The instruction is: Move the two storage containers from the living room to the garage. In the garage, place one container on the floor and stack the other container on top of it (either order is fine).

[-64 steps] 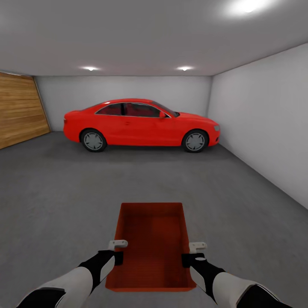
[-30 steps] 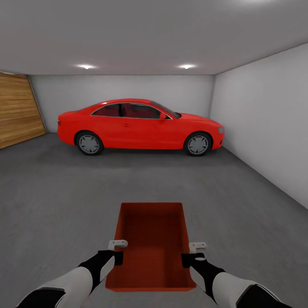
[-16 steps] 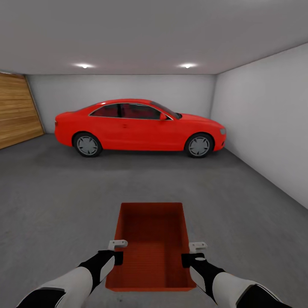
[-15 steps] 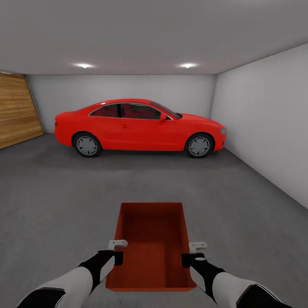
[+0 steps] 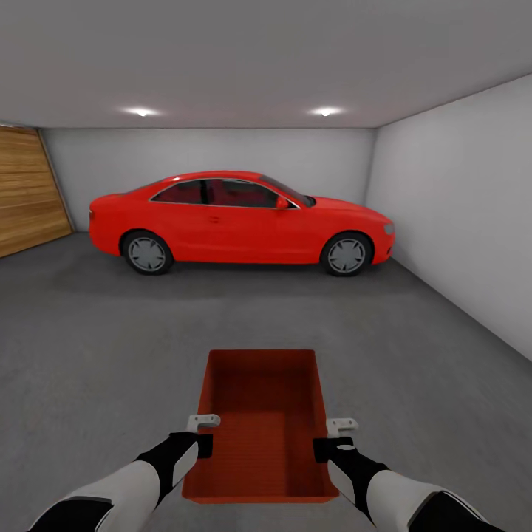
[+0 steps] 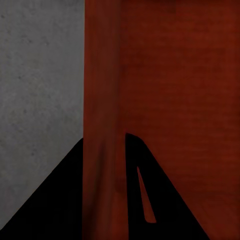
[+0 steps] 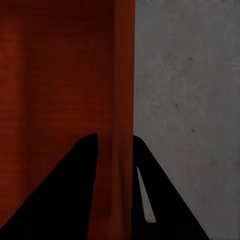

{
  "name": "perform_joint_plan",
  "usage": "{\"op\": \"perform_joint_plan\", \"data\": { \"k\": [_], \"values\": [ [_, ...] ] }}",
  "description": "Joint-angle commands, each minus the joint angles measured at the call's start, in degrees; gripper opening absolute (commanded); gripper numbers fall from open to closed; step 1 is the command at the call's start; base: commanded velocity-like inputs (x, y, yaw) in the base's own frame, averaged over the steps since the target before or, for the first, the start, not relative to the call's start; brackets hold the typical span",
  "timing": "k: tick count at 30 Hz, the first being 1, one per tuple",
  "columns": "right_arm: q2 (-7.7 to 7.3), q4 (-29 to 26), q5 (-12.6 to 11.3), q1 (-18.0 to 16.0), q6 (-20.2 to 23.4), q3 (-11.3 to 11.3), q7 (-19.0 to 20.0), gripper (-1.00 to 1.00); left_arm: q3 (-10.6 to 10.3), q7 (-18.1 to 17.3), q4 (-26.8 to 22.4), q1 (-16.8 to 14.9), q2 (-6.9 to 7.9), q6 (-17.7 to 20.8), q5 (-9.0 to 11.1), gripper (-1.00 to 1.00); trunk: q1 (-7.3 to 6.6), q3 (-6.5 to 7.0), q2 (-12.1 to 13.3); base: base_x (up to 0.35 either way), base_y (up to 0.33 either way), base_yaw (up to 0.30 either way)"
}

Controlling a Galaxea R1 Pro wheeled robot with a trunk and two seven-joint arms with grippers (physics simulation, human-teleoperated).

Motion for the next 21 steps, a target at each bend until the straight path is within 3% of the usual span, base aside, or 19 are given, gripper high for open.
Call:
{"op": "perform_joint_plan", "data": {
  "k": [1, 21],
  "values": [
    [0.29, 0.2, -1.4, 0.0, 0.0, 1.0, 0.1, -1.0, 0.3, 0.4, -0.3, 0.0, -0.03, 0.1, -0.3, -1.0, 0.06, -0.08, -0.1, 0.32, 0.0, 0.0],
    [0.29, 0.2, -1.4, 0.0, 0.0, 1.0, 0.1, -1.0, 0.3, 0.4, -0.3, 0.0, 0.03, 0.1, -0.3, -1.0, 0.06, -0.08, -0.1, 0.32, 0.0, 0.0]
  ]
}}
